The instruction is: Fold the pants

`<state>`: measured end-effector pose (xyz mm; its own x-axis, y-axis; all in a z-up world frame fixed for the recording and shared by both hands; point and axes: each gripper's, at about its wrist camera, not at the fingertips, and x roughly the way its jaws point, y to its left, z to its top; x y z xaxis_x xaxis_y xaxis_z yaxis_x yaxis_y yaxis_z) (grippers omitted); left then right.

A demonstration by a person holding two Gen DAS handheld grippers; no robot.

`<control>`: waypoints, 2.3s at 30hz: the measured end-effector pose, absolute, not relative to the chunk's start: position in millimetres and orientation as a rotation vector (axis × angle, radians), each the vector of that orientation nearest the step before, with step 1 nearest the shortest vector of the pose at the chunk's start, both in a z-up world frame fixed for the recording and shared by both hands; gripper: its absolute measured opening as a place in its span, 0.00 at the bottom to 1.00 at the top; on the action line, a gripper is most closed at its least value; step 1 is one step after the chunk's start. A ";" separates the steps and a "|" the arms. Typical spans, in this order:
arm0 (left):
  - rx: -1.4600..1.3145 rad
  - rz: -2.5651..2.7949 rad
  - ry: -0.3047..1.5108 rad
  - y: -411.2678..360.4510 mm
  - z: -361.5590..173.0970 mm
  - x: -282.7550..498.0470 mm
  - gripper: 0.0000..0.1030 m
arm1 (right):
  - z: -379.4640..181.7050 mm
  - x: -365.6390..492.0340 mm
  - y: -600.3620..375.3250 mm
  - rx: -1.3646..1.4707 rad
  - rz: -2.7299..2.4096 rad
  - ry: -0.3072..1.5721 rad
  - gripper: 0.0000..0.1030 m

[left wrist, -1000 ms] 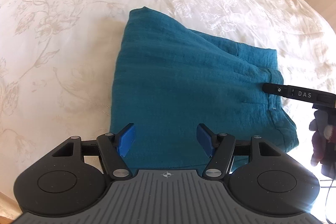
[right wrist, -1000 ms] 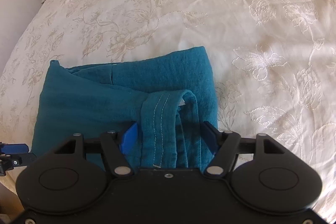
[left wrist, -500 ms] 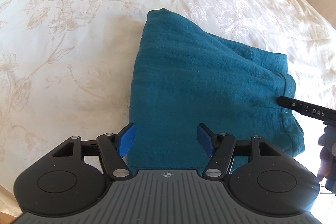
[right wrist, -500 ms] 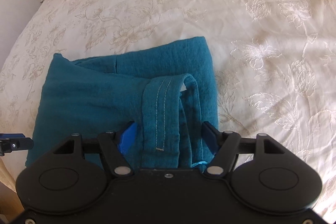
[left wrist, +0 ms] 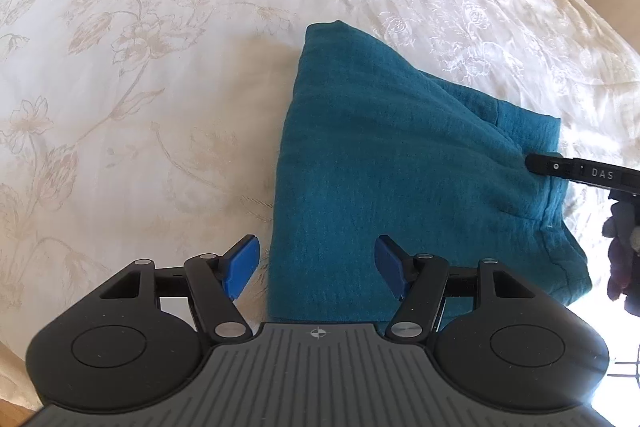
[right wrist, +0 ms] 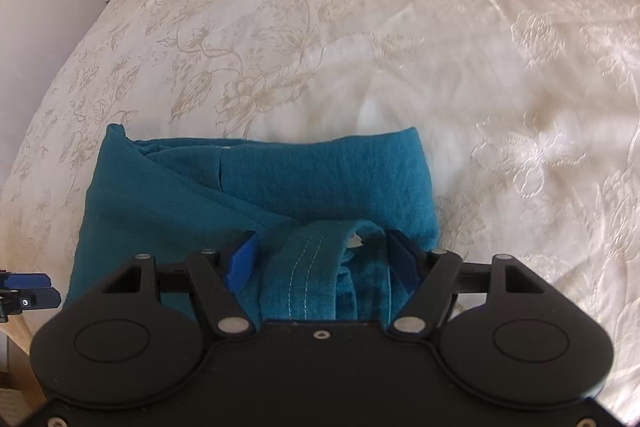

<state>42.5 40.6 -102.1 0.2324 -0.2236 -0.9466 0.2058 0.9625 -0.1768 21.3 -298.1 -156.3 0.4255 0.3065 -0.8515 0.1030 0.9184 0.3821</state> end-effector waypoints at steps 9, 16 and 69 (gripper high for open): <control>-0.020 -0.270 1.313 44.2 -109.8 51.3 0.60 | -150.9 3.4 -298.5 0.497 0.203 1.181 0.44; -0.003 -0.286 1.248 33.9 -101.5 64.7 0.60 | -81.8 16.9 -285.9 0.327 0.191 1.010 0.25; 0.099 -0.424 1.204 11.4 -111.1 83.0 0.62 | -108.2 -41.5 -304.8 0.497 -0.079 1.114 0.83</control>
<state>83.0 11.4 -111.1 0.2911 -0.2653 -0.9192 0.3690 0.9176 -0.1480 -41.5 -304.8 -108.2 0.4503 0.1833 -0.8738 0.3044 0.8885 0.3433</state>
